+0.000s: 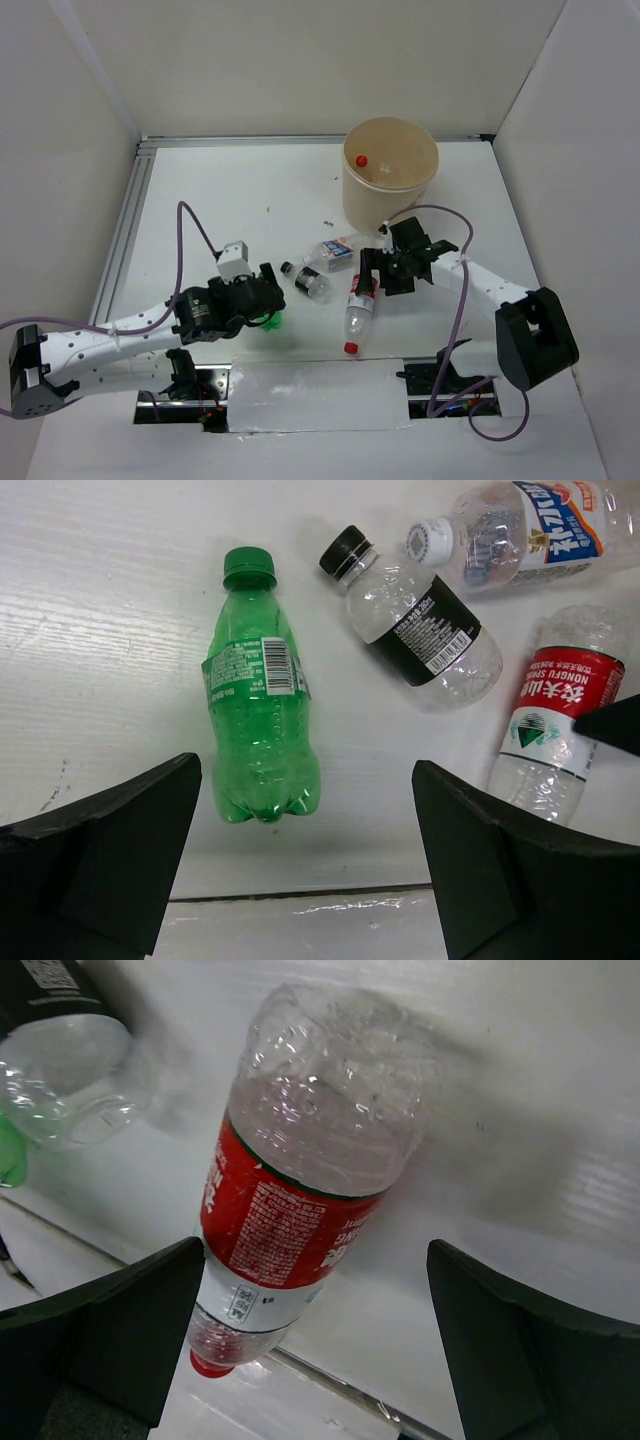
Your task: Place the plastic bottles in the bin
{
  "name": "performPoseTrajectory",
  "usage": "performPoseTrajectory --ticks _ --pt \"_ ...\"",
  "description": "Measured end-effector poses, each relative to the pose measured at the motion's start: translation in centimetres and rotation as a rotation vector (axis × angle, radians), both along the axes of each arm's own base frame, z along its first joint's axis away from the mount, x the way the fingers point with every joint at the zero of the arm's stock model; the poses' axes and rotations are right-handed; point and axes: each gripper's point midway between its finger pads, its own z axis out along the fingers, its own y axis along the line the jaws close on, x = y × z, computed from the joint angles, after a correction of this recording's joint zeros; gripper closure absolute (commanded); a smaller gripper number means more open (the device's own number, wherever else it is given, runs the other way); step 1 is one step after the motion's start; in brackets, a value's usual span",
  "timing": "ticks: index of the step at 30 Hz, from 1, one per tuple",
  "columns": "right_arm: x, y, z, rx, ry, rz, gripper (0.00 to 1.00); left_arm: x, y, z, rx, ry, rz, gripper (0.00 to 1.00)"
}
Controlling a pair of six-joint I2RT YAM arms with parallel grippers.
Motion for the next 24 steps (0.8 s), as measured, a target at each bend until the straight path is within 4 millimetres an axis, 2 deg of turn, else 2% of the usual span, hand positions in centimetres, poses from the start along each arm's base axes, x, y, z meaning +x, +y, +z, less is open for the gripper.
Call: performPoseTrajectory --ticks 3,10,13,14,15,20,22,24 --pt "-0.9 0.7 -0.8 -0.005 0.019 -0.014 0.01 -0.1 -0.1 -0.1 -0.016 0.005 0.018 0.0" --pt "-1.5 2.9 -2.0 0.008 -0.016 -0.042 0.13 -0.3 0.6 -1.6 -0.009 0.019 0.055 0.0" --pt "-2.4 3.1 -2.8 0.012 0.0 -0.055 0.26 -0.4 1.0 -2.2 0.001 0.021 0.063 0.0" --pt "-2.7 3.1 -3.0 0.011 0.005 -0.06 0.36 -0.4 1.1 -2.3 -0.001 0.02 0.066 0.0" --pt "-2.7 3.1 -3.0 0.014 0.004 -0.062 0.4 -0.4 1.1 -2.5 -0.004 0.022 0.071 0.0" --pt "-2.7 3.8 -1.7 0.061 -0.033 -0.013 0.66 -0.5 1.2 -3.6 -0.005 0.028 0.076 0.0" --pt "-2.5 4.5 -0.2 0.086 -0.078 0.038 0.67 -0.4 1.1 -3.6 -0.011 0.025 0.075 0.0" --pt "-2.6 6.0 2.4 0.135 -0.142 0.143 0.67 -0.3 0.8 -3.5 -0.022 0.019 0.074 0.0"
